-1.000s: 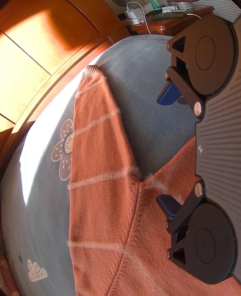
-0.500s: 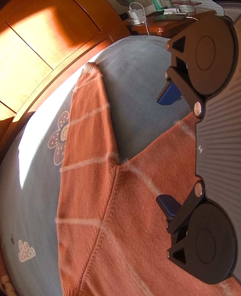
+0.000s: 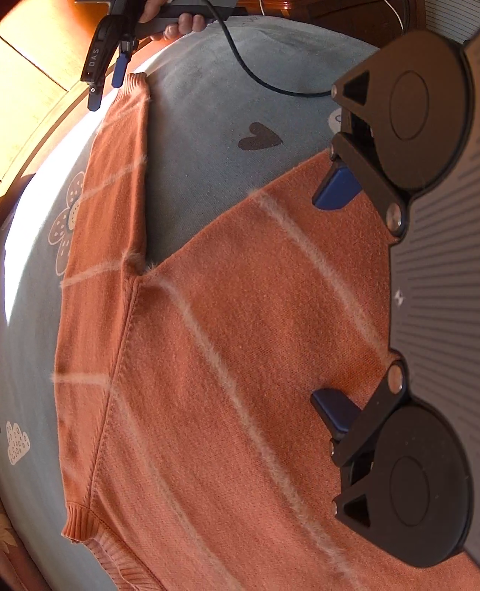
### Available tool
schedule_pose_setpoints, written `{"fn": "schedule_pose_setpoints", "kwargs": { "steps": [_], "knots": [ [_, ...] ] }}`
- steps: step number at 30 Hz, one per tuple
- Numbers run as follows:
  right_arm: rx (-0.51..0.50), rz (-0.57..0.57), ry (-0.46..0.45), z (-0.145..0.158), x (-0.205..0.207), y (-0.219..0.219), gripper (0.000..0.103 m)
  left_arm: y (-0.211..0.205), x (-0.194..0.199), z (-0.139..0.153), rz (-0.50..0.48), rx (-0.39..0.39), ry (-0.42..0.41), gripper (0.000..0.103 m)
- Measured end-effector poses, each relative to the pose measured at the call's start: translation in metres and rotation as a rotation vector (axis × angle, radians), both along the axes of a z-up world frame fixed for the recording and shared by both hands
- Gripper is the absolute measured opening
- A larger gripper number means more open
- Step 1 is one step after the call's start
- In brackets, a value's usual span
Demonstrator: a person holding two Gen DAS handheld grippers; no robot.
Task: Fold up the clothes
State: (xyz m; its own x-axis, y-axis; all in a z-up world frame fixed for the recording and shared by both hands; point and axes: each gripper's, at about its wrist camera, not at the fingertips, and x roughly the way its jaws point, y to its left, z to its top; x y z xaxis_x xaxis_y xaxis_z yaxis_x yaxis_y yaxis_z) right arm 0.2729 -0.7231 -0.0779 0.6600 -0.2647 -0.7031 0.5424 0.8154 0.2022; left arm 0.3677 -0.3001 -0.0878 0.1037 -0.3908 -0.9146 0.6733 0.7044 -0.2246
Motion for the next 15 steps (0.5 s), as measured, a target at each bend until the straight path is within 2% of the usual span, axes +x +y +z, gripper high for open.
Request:
{"fn": "schedule_pose_setpoints", "kwargs": {
  "steps": [2,4,9,12,15],
  "knots": [
    [0.020,-0.018,0.028,-0.013,0.003,-0.017,0.079,-0.002,0.000,-0.001,-0.004,0.009,-0.004,0.102],
    [0.003,-0.042,0.033,-0.013,-0.002,-0.025,0.075,-0.003,0.000,-0.001,-0.009,0.018,-0.008,0.102],
    [-0.041,-0.102,0.045,-0.013,-0.016,-0.046,0.075,-0.005,-0.001,-0.001,-0.010,0.034,-0.016,0.102],
    [0.049,-0.159,-0.024,-0.010,-0.032,-0.059,0.075,-0.005,-0.002,0.000,-0.003,0.038,-0.020,0.102],
    [0.047,-0.137,-0.017,-0.004,-0.033,-0.046,0.075,-0.005,-0.003,0.001,0.004,0.043,-0.025,0.102]
  ]
}}
